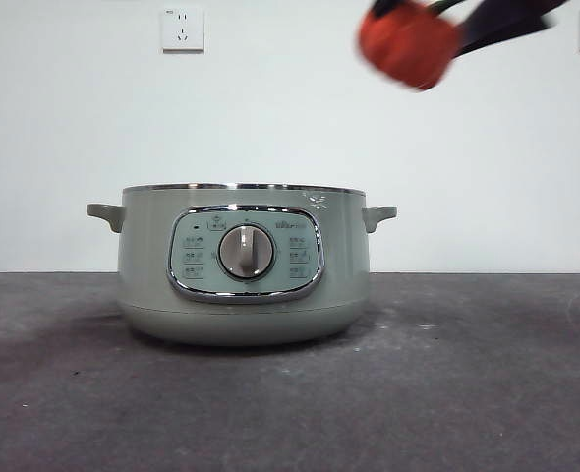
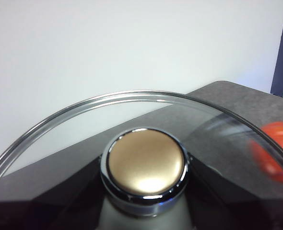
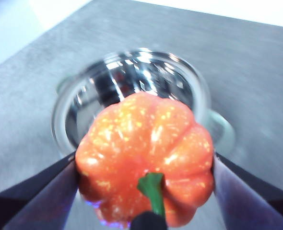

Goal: Pick up the pumpkin,open the lid,put the pumpkin in the pot,close the lid

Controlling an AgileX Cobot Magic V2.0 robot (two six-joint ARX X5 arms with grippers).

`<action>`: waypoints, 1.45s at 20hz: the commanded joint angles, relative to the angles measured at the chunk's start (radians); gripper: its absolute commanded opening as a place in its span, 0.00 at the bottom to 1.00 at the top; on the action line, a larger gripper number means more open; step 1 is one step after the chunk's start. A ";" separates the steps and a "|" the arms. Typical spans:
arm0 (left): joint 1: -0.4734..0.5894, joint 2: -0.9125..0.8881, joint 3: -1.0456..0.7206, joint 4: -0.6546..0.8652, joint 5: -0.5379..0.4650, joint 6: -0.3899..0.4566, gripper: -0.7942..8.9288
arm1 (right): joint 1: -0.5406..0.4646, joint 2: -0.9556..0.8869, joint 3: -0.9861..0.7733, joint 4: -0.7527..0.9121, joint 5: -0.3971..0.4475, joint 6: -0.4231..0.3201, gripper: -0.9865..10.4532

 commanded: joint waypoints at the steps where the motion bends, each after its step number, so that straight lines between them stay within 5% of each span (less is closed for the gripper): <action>1: 0.012 -0.077 0.010 -0.038 0.001 0.005 0.07 | 0.040 0.162 0.104 0.049 -0.003 0.016 0.08; 9: 0.016 -0.193 0.010 -0.168 0.003 0.005 0.07 | 0.136 0.691 0.528 -0.026 0.064 -0.083 0.08; 14: 0.015 -0.193 0.010 -0.183 0.007 0.005 0.07 | 0.159 0.805 0.541 -0.037 0.140 -0.164 0.08; 21: 0.015 -0.193 0.010 -0.190 0.010 0.005 0.07 | 0.161 0.838 0.541 -0.122 0.139 -0.169 0.08; 23: 0.015 -0.193 0.010 -0.190 0.011 0.005 0.07 | 0.161 0.838 0.541 -0.141 0.135 -0.168 0.25; 25: 0.015 -0.193 0.010 -0.196 0.011 0.005 0.07 | 0.164 0.838 0.541 -0.140 0.135 -0.163 0.60; 29: 0.015 -0.191 0.010 -0.201 0.011 0.005 0.07 | 0.164 0.835 0.545 -0.130 0.137 -0.163 0.64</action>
